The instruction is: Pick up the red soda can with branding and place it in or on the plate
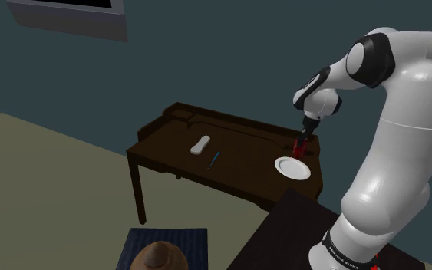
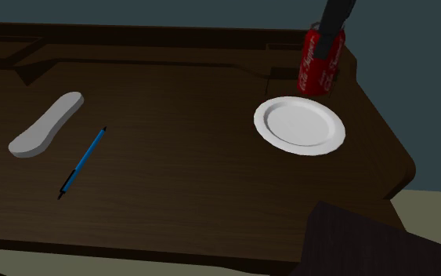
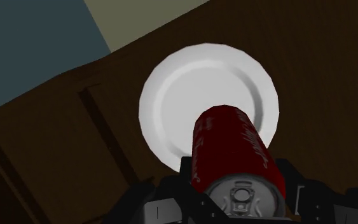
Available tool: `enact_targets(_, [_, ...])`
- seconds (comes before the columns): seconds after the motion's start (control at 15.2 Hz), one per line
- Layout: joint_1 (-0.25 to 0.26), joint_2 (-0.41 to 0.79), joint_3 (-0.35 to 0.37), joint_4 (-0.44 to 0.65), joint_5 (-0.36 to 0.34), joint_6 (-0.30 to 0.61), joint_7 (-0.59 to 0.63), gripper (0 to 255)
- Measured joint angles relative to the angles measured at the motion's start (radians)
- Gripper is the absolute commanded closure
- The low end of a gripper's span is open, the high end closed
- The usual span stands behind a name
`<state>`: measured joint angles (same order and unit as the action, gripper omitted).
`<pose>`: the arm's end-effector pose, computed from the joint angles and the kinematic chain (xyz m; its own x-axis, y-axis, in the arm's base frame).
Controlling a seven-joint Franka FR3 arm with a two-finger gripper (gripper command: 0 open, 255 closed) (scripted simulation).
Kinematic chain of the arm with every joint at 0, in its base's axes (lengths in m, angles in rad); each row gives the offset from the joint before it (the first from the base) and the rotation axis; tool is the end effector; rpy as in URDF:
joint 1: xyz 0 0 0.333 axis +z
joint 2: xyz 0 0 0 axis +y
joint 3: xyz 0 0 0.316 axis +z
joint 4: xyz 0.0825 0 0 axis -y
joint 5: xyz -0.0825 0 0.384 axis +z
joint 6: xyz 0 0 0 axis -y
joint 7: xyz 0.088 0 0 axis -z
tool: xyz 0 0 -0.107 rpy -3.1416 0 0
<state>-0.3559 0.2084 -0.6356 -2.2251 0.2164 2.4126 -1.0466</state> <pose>0.3013 -0.4554 0.3002 0.9951 -0.0926 0.0350 -0.0930 -0.9956 0.0106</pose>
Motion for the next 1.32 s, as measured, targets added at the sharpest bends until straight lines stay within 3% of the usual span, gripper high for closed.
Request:
enact_targets(0.33, [-0.038, 0.032, -0.001, 0.003, 0.035, 0.017, -0.066, 255])
enact_targets(1.32, [-0.123, 0.214, 0.107, 0.007, 0.219, 0.163, -0.198, 255])
